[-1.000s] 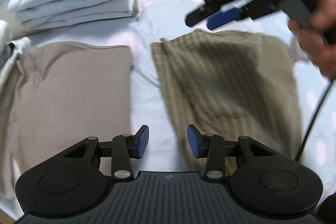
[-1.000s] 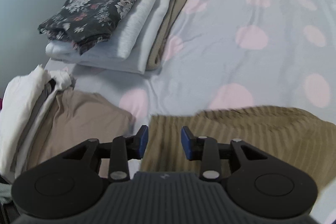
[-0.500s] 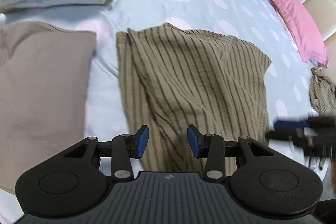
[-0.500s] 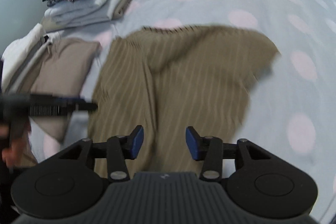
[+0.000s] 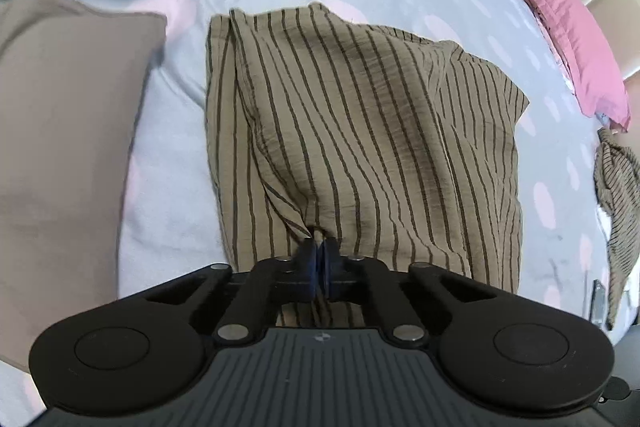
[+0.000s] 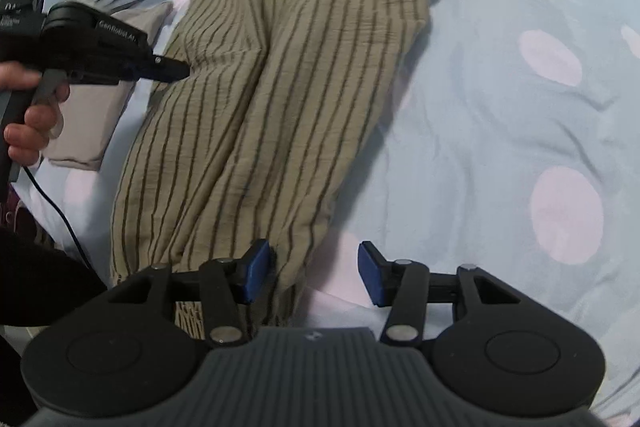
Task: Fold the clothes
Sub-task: 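Pinch the pants fabric with the left gripper and smooth it, then release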
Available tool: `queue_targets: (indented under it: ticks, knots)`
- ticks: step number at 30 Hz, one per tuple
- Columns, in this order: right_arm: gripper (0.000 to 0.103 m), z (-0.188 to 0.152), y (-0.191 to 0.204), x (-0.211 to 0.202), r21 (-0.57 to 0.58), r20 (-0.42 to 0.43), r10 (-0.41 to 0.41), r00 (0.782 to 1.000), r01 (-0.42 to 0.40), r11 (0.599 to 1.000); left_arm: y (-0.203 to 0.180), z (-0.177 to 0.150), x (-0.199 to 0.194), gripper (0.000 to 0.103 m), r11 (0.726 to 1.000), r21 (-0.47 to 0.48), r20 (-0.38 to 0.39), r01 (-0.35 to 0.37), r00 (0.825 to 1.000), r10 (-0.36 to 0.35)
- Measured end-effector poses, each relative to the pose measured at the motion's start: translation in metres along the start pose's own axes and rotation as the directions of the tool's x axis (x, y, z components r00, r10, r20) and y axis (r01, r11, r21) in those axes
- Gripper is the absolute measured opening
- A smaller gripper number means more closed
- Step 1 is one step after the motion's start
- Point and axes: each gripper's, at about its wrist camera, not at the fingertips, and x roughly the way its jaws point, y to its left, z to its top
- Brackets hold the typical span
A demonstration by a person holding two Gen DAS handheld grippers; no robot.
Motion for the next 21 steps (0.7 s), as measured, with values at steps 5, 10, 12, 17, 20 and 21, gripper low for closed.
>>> queue_targets:
  ticks: [5,10,12,17,20,21]
  knots:
    - [0.053,-0.003,0.002,0.001,-0.007,0.004,0.012,1.000,-0.012,1.000,-0.003,-0.006,-0.030,0.000,1.000,-0.018,0.061,-0.018,0.998,0.019]
    - [0.059,-0.002,0.001,0.003,-0.006,0.004,0.014,1.000,-0.014,1.000,0.006,-0.011,-0.030,0.000,0.990,-0.010,0.035,-0.144,0.989,0.144]
    - [0.059,-0.002,0.000,0.003,-0.004,0.002,0.012,1.000,-0.012,1.000,0.010,-0.011,-0.022,0.000,0.980,-0.004,0.023,-0.198,0.980,0.198]
    - [0.059,-0.001,-0.002,0.004,-0.002,0.004,0.011,1.000,-0.011,1.000,0.016,-0.012,-0.009,0.000,0.982,-0.004,0.007,-0.191,0.982,0.191]
    - [0.059,-0.002,-0.004,0.000,0.015,0.017,0.026,1.000,-0.026,1.000,0.015,-0.014,-0.018,0.005,0.987,-0.025,0.016,-0.160,0.987,0.160]
    - [0.059,-0.002,-0.005,-0.002,0.024,0.022,0.033,0.999,-0.034,0.999,0.012,-0.018,-0.022,0.013,0.988,-0.027,0.018,-0.149,0.989,0.150]
